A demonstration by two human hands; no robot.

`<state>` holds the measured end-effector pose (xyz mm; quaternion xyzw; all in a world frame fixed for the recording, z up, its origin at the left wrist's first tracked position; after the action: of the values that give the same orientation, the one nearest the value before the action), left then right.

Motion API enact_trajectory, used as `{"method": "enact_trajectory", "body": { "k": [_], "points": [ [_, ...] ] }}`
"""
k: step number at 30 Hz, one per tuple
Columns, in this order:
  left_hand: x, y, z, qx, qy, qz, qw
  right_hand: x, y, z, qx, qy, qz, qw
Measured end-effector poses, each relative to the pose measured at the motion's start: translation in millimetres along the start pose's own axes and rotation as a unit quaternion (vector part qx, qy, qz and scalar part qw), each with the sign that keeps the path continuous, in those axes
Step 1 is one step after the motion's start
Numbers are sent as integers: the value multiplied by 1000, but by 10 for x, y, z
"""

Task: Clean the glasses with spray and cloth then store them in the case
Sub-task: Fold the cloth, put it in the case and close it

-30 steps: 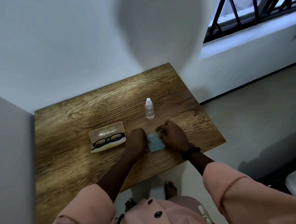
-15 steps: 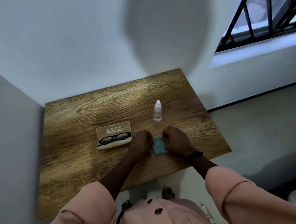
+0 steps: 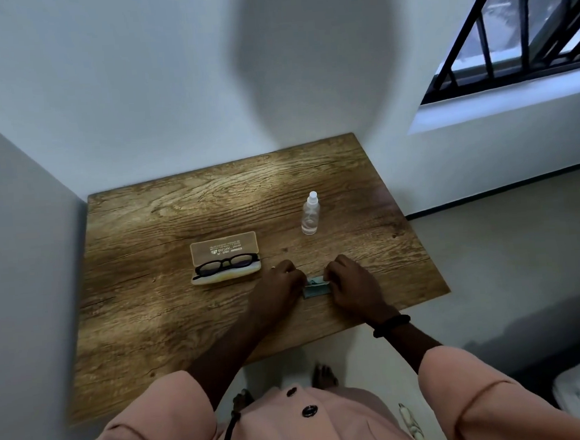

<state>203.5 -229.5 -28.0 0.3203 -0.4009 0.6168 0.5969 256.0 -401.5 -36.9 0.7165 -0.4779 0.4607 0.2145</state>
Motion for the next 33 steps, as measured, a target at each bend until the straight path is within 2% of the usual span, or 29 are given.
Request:
{"method": "enact_trajectory", "body": {
  "k": [6,10,13,16,19,23,27,30,33],
  "points": [
    [-5,116,122,-43,-44,-10,998,23,124,-22,20,29,25,999],
    [-8,224,142,-61,-48,-6,997,32,173,35,8,2,24,1000],
    [2,280,79,-26,-19,35,999,109,201,80,-26,-30,68,997],
    [8,239,63,61,40,67,995,140,172,124,-56,-67,85,993],
    [-46,141,90,127,65,57,988,66,105,143,-74,-86,54,992],
    [-168,99,97,143,41,17,989,-63,37,107,-69,-26,-15,997],
    [-217,128,31,150,42,12,988,-63,9,102,-80,-28,-13,996],
    [-190,110,26,165,70,33,983,-52,-4,114,-122,-84,-6,989],
    [-82,82,37,201,150,64,966,14,-23,126,-197,-213,7,957]
  ]
}}
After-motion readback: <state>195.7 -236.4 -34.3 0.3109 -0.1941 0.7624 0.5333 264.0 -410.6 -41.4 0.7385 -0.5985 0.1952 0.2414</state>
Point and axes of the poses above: each hand's wrist, its own y-axis away from the middle knuckle, its own x-axis out of the back of the hand, z = x × y, the point moved 5 cm from there along -y, towards the middle knuckle, and after that the axes turned 10 degrees about z, right-handed, at the moved point
